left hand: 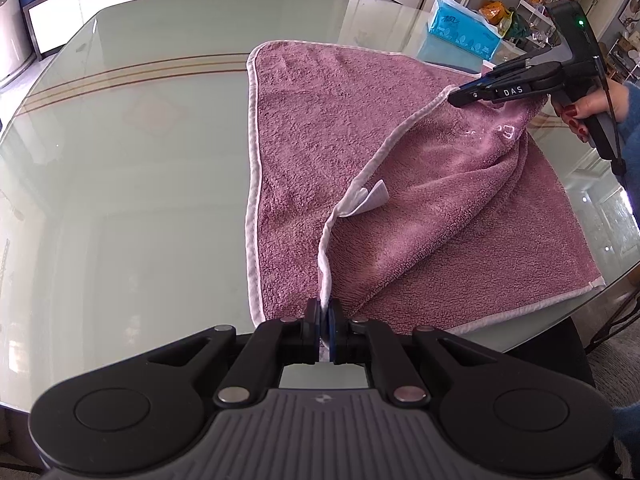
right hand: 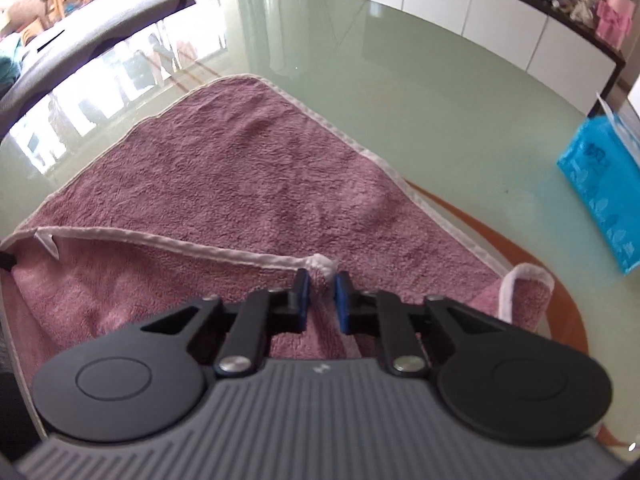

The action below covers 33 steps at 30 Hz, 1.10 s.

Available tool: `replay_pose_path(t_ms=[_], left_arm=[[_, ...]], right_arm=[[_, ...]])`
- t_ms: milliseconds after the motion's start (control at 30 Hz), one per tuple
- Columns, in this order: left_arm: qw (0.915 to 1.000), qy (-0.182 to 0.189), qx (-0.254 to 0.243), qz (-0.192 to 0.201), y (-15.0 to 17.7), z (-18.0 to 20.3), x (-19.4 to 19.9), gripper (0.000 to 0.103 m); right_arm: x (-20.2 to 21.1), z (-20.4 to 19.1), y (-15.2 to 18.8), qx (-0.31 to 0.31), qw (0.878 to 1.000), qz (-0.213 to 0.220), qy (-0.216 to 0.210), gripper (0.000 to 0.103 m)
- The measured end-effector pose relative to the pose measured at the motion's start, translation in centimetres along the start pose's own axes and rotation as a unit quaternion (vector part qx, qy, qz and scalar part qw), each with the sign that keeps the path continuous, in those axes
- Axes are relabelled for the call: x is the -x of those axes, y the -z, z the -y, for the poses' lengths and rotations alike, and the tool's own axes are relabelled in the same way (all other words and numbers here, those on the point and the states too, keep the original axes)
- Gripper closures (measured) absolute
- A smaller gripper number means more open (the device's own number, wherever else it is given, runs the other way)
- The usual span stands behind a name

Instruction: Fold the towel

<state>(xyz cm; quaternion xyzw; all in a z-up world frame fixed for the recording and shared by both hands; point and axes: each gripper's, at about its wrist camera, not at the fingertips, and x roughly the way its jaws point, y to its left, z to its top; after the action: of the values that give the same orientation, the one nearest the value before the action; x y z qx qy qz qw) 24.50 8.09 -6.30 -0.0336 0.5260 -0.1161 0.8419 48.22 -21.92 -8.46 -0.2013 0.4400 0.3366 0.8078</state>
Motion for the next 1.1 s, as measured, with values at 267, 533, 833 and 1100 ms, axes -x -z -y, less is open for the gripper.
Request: replay_pose_path(t_ms=[267,533,833,1100], left_arm=[[1.0000,-0.004,0.004,0.001,0.1,0.1,0.1,0.097],[0.9996,0.003,0.025,0.010,0.9,-0.4,1.2,0.096],[0.9988,0.005,0.047,0.015,0.9,-1.5,1.9,0.093],[0.9976,0.013,0.067,0.007,1.2,-2.5,1.5,0.093]], right_arm=[[3.9,-2.0,-2.9,0.035,0.995,0.083,0.030,0.094],[4.4,-5.1,-9.7,0.064,0.986,0.151,0.020,0.094],[-0.9,-7.8,-14.9,0.087,0.986,0.139,-0.001,0.094],[-5.7,-8.3,-15.4,0.088,0.991,0.101,-0.003,0.094]])
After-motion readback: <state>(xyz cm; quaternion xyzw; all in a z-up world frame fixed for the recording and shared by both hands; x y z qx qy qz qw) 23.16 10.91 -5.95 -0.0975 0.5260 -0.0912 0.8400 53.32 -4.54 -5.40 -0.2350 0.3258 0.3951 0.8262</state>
